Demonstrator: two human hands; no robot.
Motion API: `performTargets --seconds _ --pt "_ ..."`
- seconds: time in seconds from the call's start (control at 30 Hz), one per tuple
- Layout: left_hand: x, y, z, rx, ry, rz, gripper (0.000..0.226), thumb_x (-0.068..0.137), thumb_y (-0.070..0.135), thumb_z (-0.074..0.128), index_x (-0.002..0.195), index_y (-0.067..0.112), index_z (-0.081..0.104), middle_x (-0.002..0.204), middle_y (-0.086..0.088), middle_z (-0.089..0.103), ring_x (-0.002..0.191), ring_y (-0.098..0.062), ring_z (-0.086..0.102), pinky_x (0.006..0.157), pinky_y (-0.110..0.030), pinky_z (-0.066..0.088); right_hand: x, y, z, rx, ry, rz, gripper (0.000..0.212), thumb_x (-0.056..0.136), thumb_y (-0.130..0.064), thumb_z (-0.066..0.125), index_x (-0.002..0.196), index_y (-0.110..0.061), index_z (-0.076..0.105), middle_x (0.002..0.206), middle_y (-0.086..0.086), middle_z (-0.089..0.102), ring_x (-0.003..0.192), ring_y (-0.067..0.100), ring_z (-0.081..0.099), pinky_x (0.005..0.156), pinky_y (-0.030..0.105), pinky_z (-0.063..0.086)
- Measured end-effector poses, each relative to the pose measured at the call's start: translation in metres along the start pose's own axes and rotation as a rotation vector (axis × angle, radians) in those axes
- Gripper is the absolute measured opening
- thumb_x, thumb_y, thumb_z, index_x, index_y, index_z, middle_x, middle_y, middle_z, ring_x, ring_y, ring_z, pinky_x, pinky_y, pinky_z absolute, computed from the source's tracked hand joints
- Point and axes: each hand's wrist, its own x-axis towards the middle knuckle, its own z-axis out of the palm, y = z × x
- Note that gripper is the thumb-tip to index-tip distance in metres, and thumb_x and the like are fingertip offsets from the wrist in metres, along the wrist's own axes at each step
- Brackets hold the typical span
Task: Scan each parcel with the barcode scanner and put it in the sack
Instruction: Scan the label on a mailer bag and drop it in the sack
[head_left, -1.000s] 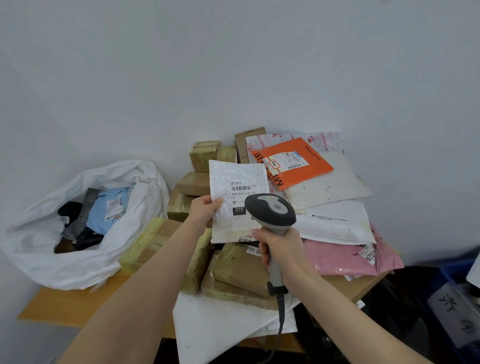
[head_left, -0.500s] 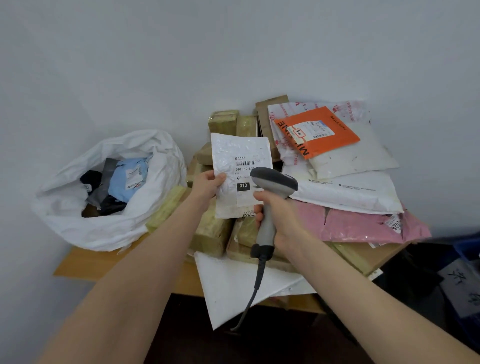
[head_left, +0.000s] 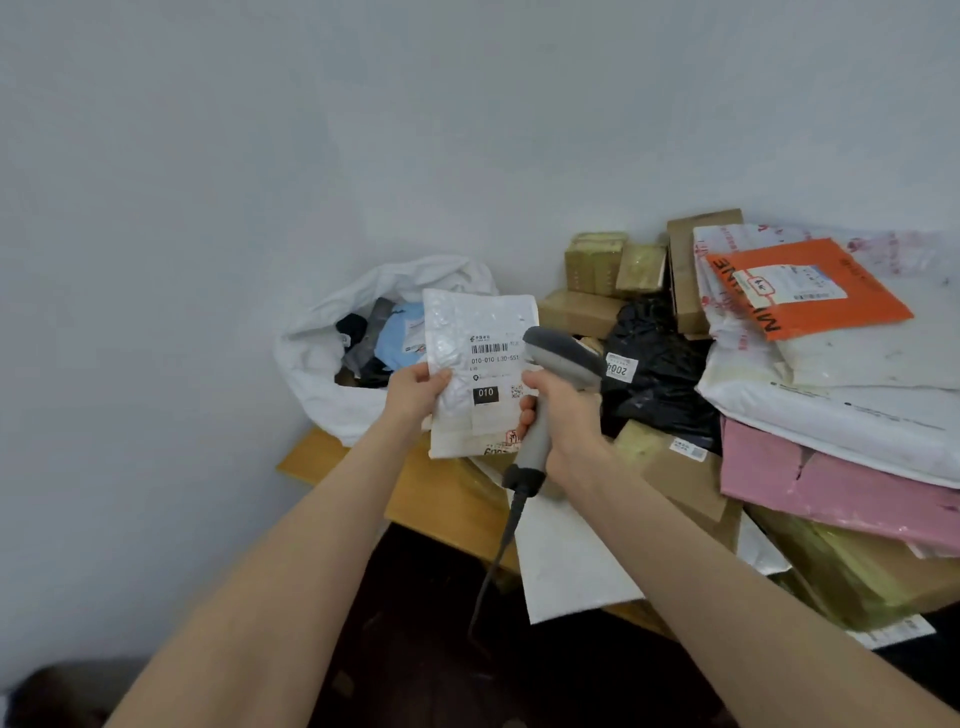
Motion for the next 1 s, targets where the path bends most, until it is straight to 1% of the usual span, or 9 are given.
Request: performTargets --seconds 0.23,0.33,0.43,0.57,0.63,0.7,0.83,0.9,1.0 --pt "0.084 0.002 -0.061 -0.007 0.101 0.045 0.02 0.095 0.012 0.059 0.11 -0.001 0.065 0.093 -0.009 0.065 0.075 -0.018 0.06 0.065 -0.028 0.047 0.052 0.007 0.071 -0.02 -0.016 -0.052 0.014 0.086 -0.007 0.066 0.074 -0.007 0.059 0.043 -0.002 0.053 0.034 0.008 0.045 0.039 0.02 0.041" --pt "0.154 0.008 -0.091 0.021 0.128 0.107 0.012 0.093 0.009 0.06 0.1 0.0 0.065 0.085 -0.005 0.065 0.064 -0.01 0.06 0.053 -0.019 0.048 0.096 0.014 0.108 -0.037 0.029 -0.068 0.008 0.085 -0.01 0.068 0.082 -0.009 0.061 0.045 -0.003 0.055 0.036 0.008 0.048 0.041 0.02 0.044" --pt "0.237 0.011 -0.122 0.165 0.189 0.196 0.017 0.091 0.011 0.061 0.081 -0.003 0.062 0.062 0.001 0.048 0.06 -0.016 0.045 0.052 -0.025 0.034 0.152 0.02 0.151 -0.019 0.097 -0.101 0.008 0.084 -0.01 0.07 0.084 -0.01 0.061 0.046 -0.003 0.056 0.038 0.008 0.049 0.043 0.02 0.045" --pt "0.332 -0.002 -0.153 0.41 0.22 0.248 0.03 0.092 0.018 0.057 0.065 0.015 0.044 0.059 0.0 0.042 0.066 -0.021 0.042 0.056 -0.033 0.029 0.217 0.032 0.205 -0.01 0.192 -0.104 0.007 0.085 -0.011 0.068 0.08 -0.011 0.062 0.045 -0.004 0.054 0.036 0.007 0.047 0.042 0.02 0.043" --pt "0.365 -0.014 -0.161 0.441 0.194 0.238 0.025 0.094 0.017 0.054 0.071 0.012 0.048 0.07 -0.01 0.055 0.074 -0.032 0.052 0.063 -0.039 0.037 0.242 0.038 0.224 -0.03 0.223 -0.104 0.007 0.084 -0.013 0.068 0.079 -0.012 0.063 0.046 -0.003 0.055 0.038 0.008 0.048 0.045 0.021 0.045" --pt "0.391 -0.028 -0.161 0.486 0.146 0.196 0.017 0.097 0.017 0.051 0.089 0.003 0.055 0.095 -0.023 0.062 0.096 -0.039 0.058 0.078 -0.043 0.042 0.264 0.044 0.237 -0.046 0.251 -0.102 0.008 0.084 -0.013 0.068 0.076 -0.012 0.064 0.047 -0.003 0.055 0.039 0.008 0.048 0.046 0.022 0.045" --pt "0.423 -0.061 -0.147 0.598 0.0 0.106 0.021 0.098 0.016 0.049 0.109 0.002 0.059 0.11 -0.021 0.064 0.106 -0.037 0.058 0.083 -0.036 0.041 0.3 0.053 0.251 -0.06 0.288 -0.087 0.012 0.085 -0.009 0.065 0.073 -0.011 0.061 0.045 -0.002 0.052 0.037 0.01 0.044 0.043 0.021 0.042" --pt "0.43 -0.079 -0.142 0.703 -0.042 0.068 0.028 0.095 0.011 0.051 0.122 0.003 0.052 0.119 -0.019 0.06 0.11 -0.036 0.056 0.088 -0.038 0.042 0.312 0.058 0.256 -0.074 0.3 -0.074 0.012 0.085 -0.009 0.064 0.075 -0.011 0.06 0.045 -0.002 0.052 0.037 0.009 0.044 0.042 0.021 0.042" --pt "0.424 -0.102 -0.134 0.971 -0.026 0.156 0.063 0.089 0.007 0.053 0.146 0.012 0.027 0.138 -0.016 0.036 0.123 -0.034 0.043 0.101 -0.041 0.035 0.325 0.066 0.257 -0.079 0.312 -0.048 0.012 0.086 -0.008 0.064 0.076 -0.01 0.06 0.045 -0.002 0.052 0.038 0.009 0.044 0.042 0.021 0.042"
